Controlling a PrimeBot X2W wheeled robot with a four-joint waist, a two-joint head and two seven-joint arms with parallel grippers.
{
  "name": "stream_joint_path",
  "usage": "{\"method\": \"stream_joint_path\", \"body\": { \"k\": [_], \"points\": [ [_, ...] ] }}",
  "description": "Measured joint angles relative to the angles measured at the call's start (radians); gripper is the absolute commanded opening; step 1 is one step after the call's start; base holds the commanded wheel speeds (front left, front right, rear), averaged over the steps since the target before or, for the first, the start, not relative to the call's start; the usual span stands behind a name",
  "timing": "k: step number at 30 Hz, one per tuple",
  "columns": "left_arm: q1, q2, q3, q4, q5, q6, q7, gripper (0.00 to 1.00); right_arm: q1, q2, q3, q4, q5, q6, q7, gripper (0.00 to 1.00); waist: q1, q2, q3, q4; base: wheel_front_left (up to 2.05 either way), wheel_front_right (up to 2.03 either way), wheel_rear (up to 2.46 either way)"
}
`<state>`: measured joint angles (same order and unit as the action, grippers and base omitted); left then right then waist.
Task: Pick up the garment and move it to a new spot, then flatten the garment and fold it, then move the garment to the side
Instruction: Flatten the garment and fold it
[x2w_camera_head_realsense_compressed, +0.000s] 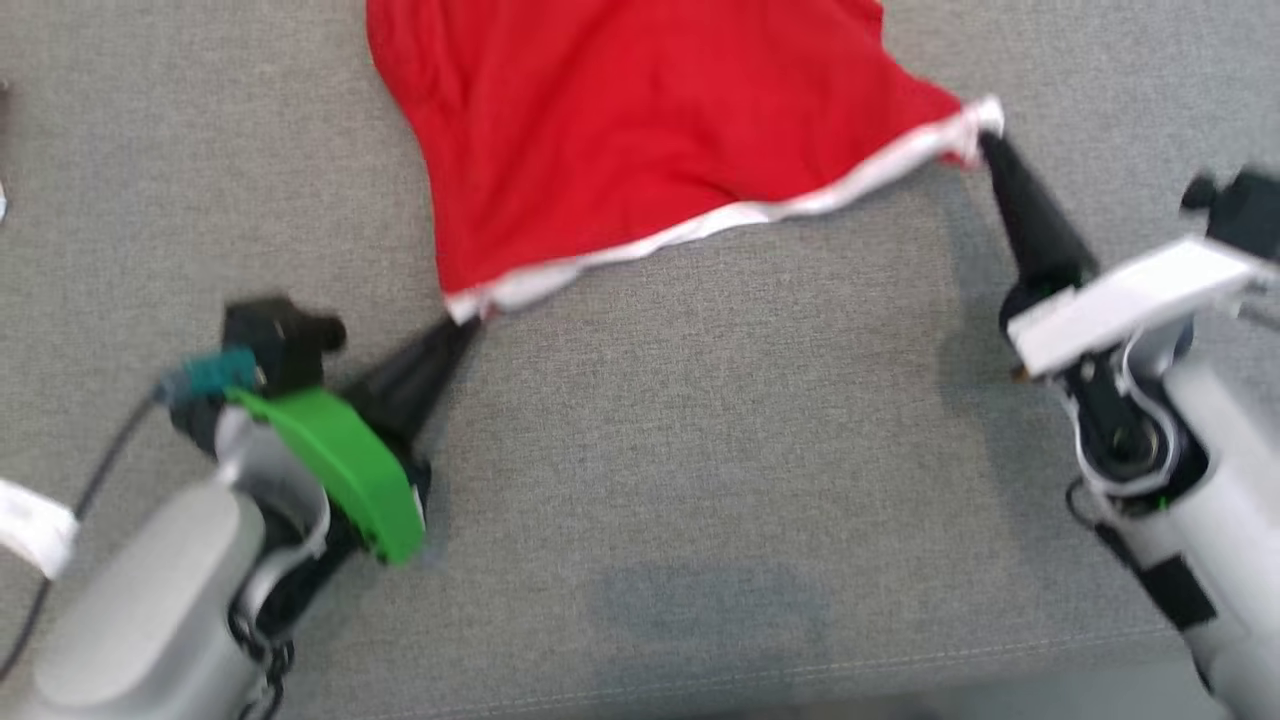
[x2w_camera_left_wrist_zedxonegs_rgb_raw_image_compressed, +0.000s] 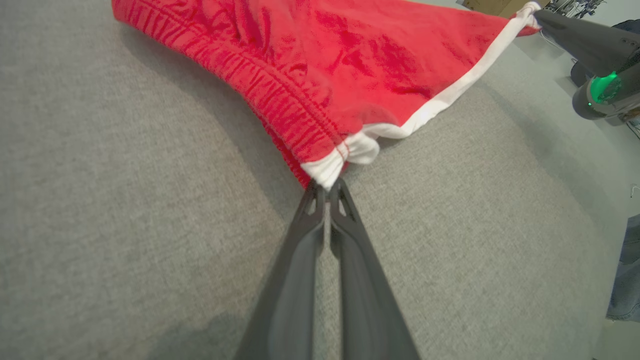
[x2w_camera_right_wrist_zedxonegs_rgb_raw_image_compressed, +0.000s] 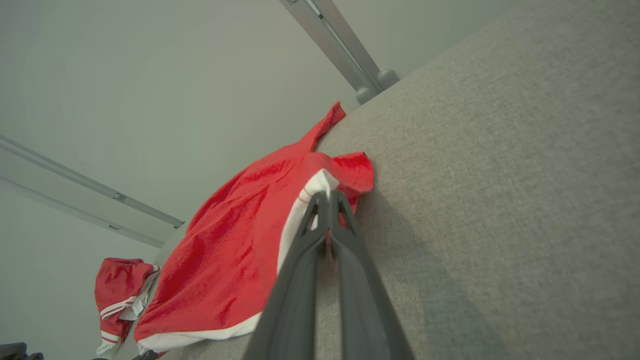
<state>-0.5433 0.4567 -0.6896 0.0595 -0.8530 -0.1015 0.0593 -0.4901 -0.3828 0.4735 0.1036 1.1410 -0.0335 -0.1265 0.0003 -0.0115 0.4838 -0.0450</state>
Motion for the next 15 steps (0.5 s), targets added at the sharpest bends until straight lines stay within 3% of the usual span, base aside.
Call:
{"method": "stream_joint_path", "body": {
  "k": [8, 15],
  "points": [
    [0.142, -0.048, -0.007, 0.102, -0.021, -0.005, -0.175, 0.00, 0.175, -0.016, 0.043, 0.082, 0.015, 0.077, -0.051, 0.00, -0.0003, 0.0000, -0.061, -0.002, 0.00, 0.00, 0.00],
    [0.179, -0.064, -0.024, 0.109, -0.024, -0.015, -0.264, 0.00, 0.195, -0.105, -0.010, 0.099, -0.015, 0.097, -0.085, 0.00, -0.0003, 0.0000, -0.130, 0.001, 0.00, 0.00, 0.00]
  ]
}}
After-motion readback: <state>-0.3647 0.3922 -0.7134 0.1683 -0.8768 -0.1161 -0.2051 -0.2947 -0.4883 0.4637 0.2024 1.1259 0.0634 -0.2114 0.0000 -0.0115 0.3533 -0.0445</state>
